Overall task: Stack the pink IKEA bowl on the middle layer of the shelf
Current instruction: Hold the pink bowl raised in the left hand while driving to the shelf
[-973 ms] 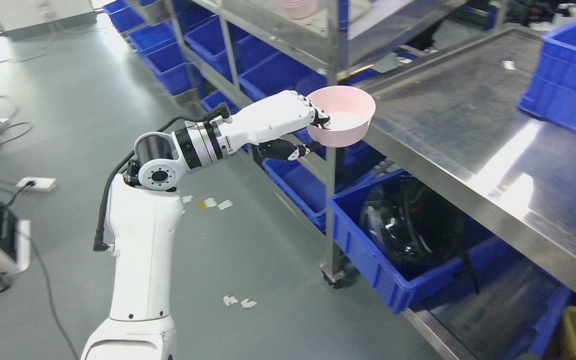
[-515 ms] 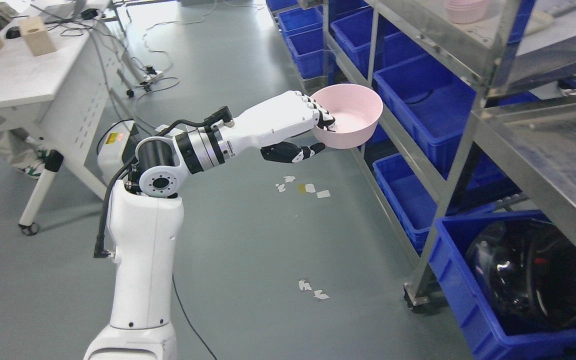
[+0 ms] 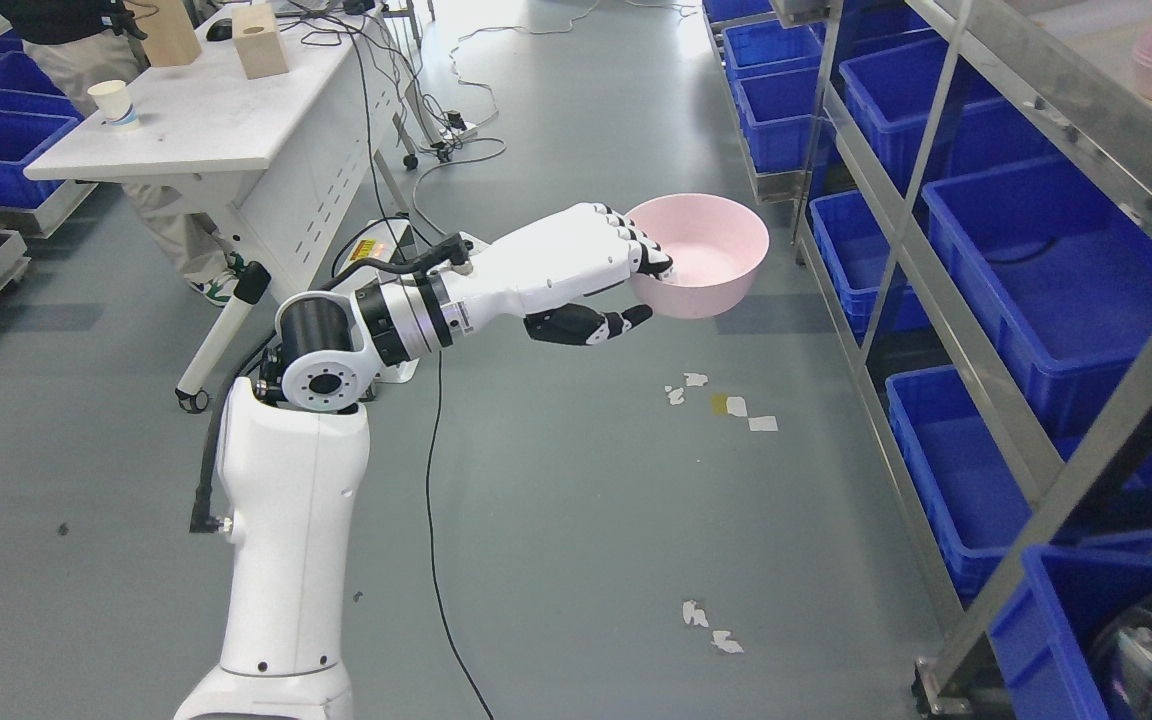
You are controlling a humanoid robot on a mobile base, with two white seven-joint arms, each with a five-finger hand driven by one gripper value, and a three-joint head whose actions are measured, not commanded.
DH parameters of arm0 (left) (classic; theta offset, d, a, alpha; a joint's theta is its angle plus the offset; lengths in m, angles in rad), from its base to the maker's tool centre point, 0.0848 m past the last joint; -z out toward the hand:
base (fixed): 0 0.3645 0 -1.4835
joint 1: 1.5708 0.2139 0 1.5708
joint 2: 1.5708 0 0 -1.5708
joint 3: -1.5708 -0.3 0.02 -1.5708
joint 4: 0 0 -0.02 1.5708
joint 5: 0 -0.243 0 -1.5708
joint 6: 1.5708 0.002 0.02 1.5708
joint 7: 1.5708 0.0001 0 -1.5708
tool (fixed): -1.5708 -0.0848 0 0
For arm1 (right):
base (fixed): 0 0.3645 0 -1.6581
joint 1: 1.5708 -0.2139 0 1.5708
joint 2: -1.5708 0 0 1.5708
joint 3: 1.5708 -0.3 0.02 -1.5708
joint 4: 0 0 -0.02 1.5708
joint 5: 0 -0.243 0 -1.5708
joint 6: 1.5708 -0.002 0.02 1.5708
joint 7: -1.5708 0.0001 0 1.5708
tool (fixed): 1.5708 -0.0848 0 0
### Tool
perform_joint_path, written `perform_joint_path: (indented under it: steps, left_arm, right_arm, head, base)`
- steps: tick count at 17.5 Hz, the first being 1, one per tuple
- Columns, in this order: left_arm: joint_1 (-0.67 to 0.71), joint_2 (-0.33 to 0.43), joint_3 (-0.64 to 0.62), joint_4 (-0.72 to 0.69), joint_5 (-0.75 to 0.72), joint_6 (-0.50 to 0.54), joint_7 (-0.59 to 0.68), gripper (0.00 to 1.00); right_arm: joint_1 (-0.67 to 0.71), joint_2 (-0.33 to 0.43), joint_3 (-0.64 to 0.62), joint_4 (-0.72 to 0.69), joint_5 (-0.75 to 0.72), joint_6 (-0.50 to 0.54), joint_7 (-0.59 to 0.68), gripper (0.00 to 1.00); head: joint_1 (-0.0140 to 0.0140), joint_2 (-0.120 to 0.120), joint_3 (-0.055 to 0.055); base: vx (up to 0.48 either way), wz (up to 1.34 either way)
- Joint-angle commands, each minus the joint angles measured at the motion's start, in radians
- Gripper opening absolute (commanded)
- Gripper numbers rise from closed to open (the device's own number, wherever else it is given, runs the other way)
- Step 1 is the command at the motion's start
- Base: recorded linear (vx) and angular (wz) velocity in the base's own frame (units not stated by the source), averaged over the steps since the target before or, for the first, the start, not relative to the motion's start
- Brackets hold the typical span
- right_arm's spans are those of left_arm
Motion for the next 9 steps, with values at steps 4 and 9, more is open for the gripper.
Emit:
perform_joint_path:
  steps: [4, 9]
  left_arm:
    - [0.009, 0.018, 0.028, -0.017, 0.0, 0.0, -0.002, 0.01]
    - [0.009, 0.018, 0.019, -0.015, 0.0, 0.0, 0.0, 0.01]
  right_arm:
    - [0.022, -0.018, 0.0, -0.017, 0.0, 0.0, 0.0, 1.0]
    - [0.022, -0.018, 0.0, -0.017, 0.0, 0.0, 0.0, 1.0]
  head:
    - [0.0, 0.0, 0.0]
    - [0.0, 0.0, 0.0]
  base:
    - [0.251, 0.24]
    - [0.269, 0.07]
